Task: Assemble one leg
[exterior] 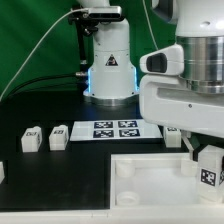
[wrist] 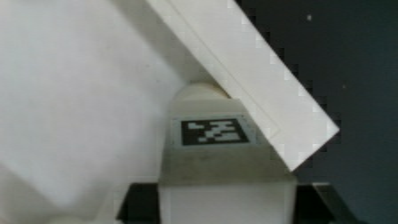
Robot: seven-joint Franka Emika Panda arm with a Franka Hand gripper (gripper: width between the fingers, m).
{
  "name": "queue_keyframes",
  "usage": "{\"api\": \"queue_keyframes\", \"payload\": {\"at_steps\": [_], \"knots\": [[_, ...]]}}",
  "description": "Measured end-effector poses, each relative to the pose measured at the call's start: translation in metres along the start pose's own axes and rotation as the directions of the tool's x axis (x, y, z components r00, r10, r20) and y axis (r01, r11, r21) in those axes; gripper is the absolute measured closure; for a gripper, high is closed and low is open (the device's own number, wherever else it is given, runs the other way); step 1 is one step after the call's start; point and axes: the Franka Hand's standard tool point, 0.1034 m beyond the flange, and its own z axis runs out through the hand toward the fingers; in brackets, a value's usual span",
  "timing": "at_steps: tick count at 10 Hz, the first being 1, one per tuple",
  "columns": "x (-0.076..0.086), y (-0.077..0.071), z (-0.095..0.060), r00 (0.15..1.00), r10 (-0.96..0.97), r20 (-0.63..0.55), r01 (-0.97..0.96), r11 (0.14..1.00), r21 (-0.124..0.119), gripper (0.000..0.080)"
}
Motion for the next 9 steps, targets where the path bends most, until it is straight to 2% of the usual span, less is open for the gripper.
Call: {"api": "queue_keyframes", "payload": {"at_steps": [1, 3, 5, 6, 7, 8, 9], "knots": [[0.0012, 0.0018, 0.0004, 0.984, 0.179, 0.023, -0.179, 0.984, 0.017, 0.0502], [-0.0001, 0.0014, 0.0001, 0.898, 0.435, 0.061, -0.437, 0.899, 0.021, 0.0502], [-0.0018, 0.0011, 0.0006, 0.867, 0.495, 0.064, -0.497, 0.868, 0.015, 0.0480], [-0.0018, 0.0012, 0.0009, 0.881, 0.468, 0.063, -0.470, 0.883, 0.017, 0.0480], [-0.0019, 0.0013, 0.0011, 0.896, 0.440, 0.063, -0.442, 0.897, 0.018, 0.0251], [-0.0018, 0.0014, 0.0021, 0.921, 0.385, 0.058, -0.387, 0.922, 0.022, 0.0251], [-0.0021, 0.0018, 0.0049, 0.983, 0.177, 0.051, -0.179, 0.983, 0.033, 0.0172]]}}
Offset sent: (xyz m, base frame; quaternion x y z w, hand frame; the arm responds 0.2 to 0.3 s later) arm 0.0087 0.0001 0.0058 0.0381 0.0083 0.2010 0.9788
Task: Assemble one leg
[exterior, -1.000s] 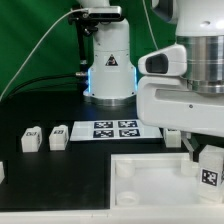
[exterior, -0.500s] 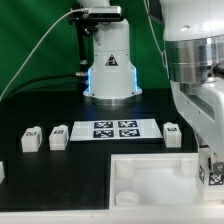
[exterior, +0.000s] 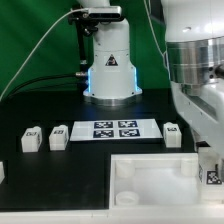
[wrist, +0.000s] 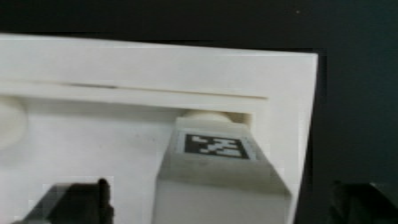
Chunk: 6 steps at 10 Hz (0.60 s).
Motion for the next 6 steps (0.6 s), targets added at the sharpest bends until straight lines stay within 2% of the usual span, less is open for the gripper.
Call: {"api": "queue_keyframes", "payload": {"at_steps": [4, 5, 6], "knots": [[0.0017, 0.0007, 0.0004, 0.912, -0.411, 0.000, 0.411, 0.912, -0.002, 0.0150], [-0.0003, 0.0017, -0.0002, 0.810, -0.587, 0.005, 0.586, 0.809, -0.028, 0.0150], [-0.0043, -0.0002, -0.0021, 0.661, -0.750, 0.020, 0.750, 0.659, -0.058, 0.0150]]}}
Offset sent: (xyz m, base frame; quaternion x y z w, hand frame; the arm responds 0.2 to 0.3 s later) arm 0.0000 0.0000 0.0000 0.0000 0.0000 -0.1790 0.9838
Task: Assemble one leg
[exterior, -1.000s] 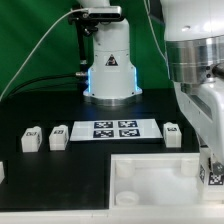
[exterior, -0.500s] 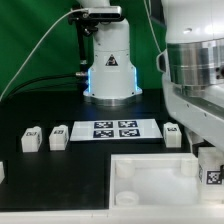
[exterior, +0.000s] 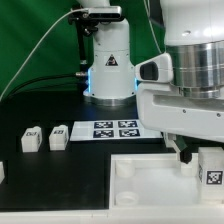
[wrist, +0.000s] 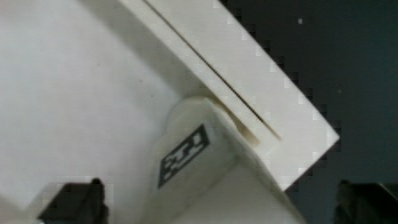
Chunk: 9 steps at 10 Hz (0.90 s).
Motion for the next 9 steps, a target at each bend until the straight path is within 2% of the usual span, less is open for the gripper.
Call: {"api": "queue_keyframes", "payload": {"at_steps": [2, 3, 4, 5, 6, 7, 8, 9], "knots": [[0.0006, 0.0057, 0.0062, 0.967, -0.254, 0.031, 0.254, 0.967, -0.005, 0.0150], [0.0012, 0.0048, 0.0062, 0.971, -0.236, 0.026, 0.237, 0.972, -0.004, 0.0150], [0.0011, 0.0048, 0.0065, 0.980, -0.195, 0.026, 0.196, 0.981, -0.005, 0.0245], [0.0010, 0.0048, 0.0066, 0.987, -0.158, 0.027, 0.158, 0.987, -0.005, 0.0245], [0.0006, 0.0044, 0.0068, 0.999, -0.044, 0.027, 0.044, 0.999, -0.007, 0.0454], [0.0005, 0.0042, 0.0069, 0.998, 0.058, 0.026, -0.058, 0.998, -0.010, 0.0509], [0.0003, 0.0038, 0.0069, 0.992, 0.120, 0.026, -0.120, 0.993, -0.010, 0.0509], [0.0000, 0.0024, 0.0071, 0.960, 0.278, 0.026, -0.278, 0.960, -0.012, 0.0509]]}}
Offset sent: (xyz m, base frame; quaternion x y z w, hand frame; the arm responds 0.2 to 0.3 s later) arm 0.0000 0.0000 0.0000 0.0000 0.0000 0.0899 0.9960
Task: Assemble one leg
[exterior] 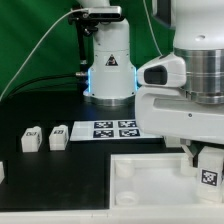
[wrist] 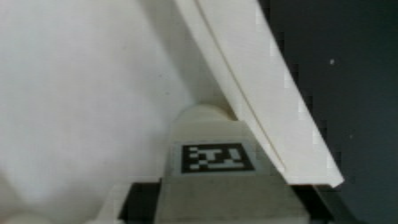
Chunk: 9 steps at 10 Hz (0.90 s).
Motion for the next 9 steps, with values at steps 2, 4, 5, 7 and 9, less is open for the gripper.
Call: {"api": "queue_keyframes", "payload": {"at_steps": [2, 4, 5, 7, 9], "knots": [[0.0016, -0.0034, 0.0006, 0.920, 0.391, -0.003, -0.391, 0.920, -0.007, 0.0509], [0.0050, -0.0025, 0.0008, 0.668, 0.744, 0.017, -0.744, 0.667, 0.028, 0.0509], [0.0055, -0.0005, 0.0011, 0.602, 0.797, 0.038, -0.798, 0.601, 0.041, 0.0508], [0.0051, -0.0011, 0.0013, 0.529, 0.848, 0.042, -0.849, 0.528, 0.040, 0.0507], [0.0044, -0.0009, 0.0029, 0.607, 0.793, 0.038, -0.794, 0.606, 0.042, 0.0243]]}}
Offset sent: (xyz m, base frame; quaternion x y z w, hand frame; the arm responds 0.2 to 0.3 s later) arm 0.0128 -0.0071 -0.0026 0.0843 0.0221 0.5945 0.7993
